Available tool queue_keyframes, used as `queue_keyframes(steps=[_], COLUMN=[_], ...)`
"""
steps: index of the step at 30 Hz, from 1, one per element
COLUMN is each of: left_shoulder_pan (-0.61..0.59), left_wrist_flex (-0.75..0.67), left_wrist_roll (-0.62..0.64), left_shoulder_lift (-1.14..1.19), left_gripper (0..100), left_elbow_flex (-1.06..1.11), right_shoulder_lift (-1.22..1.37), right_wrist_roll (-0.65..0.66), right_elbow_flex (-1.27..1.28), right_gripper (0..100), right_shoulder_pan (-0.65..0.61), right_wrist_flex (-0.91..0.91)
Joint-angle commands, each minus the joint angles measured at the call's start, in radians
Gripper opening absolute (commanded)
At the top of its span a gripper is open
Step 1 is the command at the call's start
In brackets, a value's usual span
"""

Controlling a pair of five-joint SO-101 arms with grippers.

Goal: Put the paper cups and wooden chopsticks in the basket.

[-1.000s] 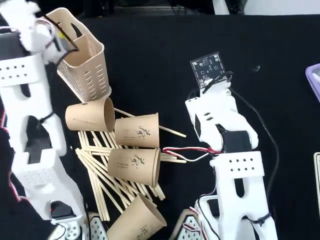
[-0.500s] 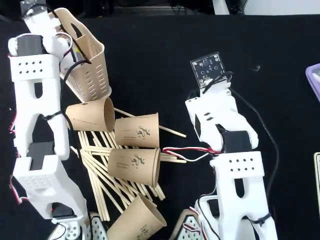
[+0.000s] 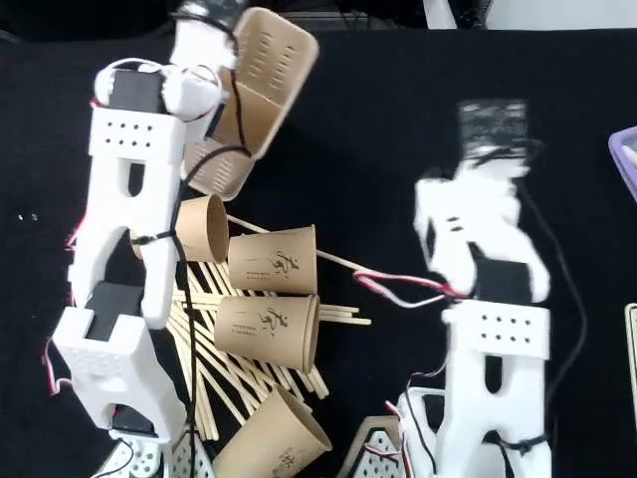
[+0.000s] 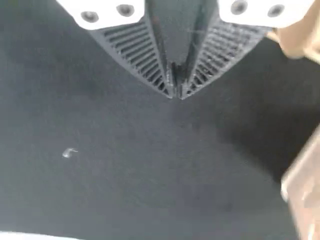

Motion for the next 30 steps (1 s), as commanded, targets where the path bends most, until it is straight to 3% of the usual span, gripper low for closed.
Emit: queue_keyframes(steps=[1, 5, 13, 26, 30], left_shoulder_pan=[0.048, 0.105, 0.177, 0.183, 0.208], left_wrist_flex=[0.02, 0.032, 0.034, 0.034, 0.034], left_wrist_roll=[-0.157, -0.264, -0.296, -0.293, -0.293], left_shoulder_lift=[-0.035, -0.035, -0.035, -0.032, -0.035], left_gripper=[3, 3, 3, 3, 3], left_elbow_flex=[-0.018, -0.019, -0.018, -0.008, -0.01], right_shoulder_lift=[0.028, 0.154, 0.389, 0.561, 0.665], right_wrist_roll=[-0.025, -0.023, -0.031, -0.023, -0.021], right_elbow_flex=[-0.176, -0.387, -0.562, -0.285, -0.32], right_gripper=[7.7, 20.2, 20.8, 20.4, 18.1], right_shoulder_pan=[0.006, -0.051, -0.206, -0.247, -0.247], right_wrist_flex=[0.009, 0.098, 0.1, -0.463, -0.512])
